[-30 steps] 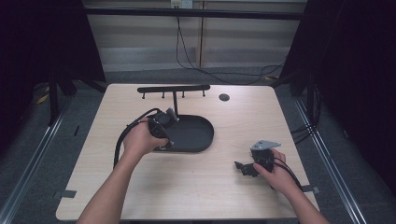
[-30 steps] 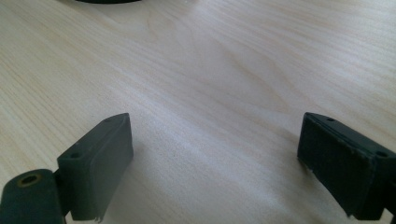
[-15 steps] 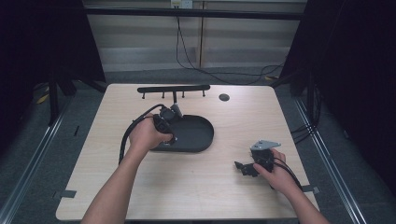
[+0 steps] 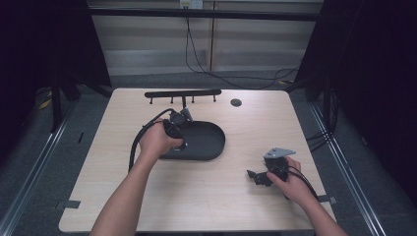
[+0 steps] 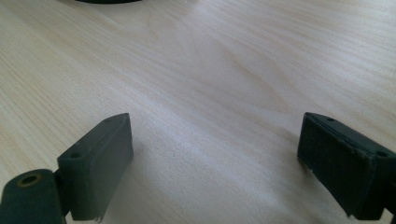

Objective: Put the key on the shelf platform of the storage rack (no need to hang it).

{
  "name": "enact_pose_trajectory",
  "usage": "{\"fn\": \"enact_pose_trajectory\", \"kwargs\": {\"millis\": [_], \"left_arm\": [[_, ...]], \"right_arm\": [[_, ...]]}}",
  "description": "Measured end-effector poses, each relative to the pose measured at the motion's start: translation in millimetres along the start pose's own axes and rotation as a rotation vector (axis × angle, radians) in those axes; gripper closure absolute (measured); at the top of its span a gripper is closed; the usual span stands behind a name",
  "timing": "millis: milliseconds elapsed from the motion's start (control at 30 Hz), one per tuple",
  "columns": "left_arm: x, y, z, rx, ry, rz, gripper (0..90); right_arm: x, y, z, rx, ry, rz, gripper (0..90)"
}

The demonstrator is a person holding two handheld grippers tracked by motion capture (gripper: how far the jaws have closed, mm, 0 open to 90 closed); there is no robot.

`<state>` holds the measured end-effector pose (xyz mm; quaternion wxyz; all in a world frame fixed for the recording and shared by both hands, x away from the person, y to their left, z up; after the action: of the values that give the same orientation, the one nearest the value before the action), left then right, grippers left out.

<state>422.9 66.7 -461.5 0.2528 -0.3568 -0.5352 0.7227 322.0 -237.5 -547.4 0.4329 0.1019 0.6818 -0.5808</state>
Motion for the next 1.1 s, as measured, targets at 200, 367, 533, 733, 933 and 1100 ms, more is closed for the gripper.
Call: {"fn": "enact_pose_trajectory", "kwargs": {"millis": [200,367,533,733,933,1100], "left_arm": [[-1.6,8.9,-5.8,-0.011,-0.007,0.011,67.9],[-1.6,15.9,-10.7,-0.011,-0.019,0.01,68.0],[-1.2,22.2,-14.9,-0.004,-0.034,0.009,68.0],[-2.0,28.5,-16.1,0.0,-0.037,0.008,68.0],[-3.8,35.0,-16.3,-0.007,-0.035,0.012,68.0],[-5.7,37.9,-17.4,-0.004,-0.04,0.032,72.4]], "right_arm": [[0.0,0.0,0.0,0.0,0.0,0.0,9.8],[0.0,0.0,0.0,0.0,-0.001,0.0,9.8],[0.0,0.0,0.0,0.0,0.0,0.0,9.8],[0.0,0.0,0.0,0.0,0.0,0.0,9.8],[-0.1,0.1,0.1,0.0,-0.002,0.001,9.8],[-0.1,0.1,0.1,0.0,-0.003,0.001,9.8]]}}
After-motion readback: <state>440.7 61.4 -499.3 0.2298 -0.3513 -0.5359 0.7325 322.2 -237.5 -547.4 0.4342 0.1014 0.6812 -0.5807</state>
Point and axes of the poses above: each handheld gripper's, and its own axes: y roughly forward along the jaws, x roughly out of its underside, z roughly to its right, the point moved 5 cm from there along y, roughly forward along the jaws, and after that the axes turned 6 degrees about x, right-handed, at the moved point
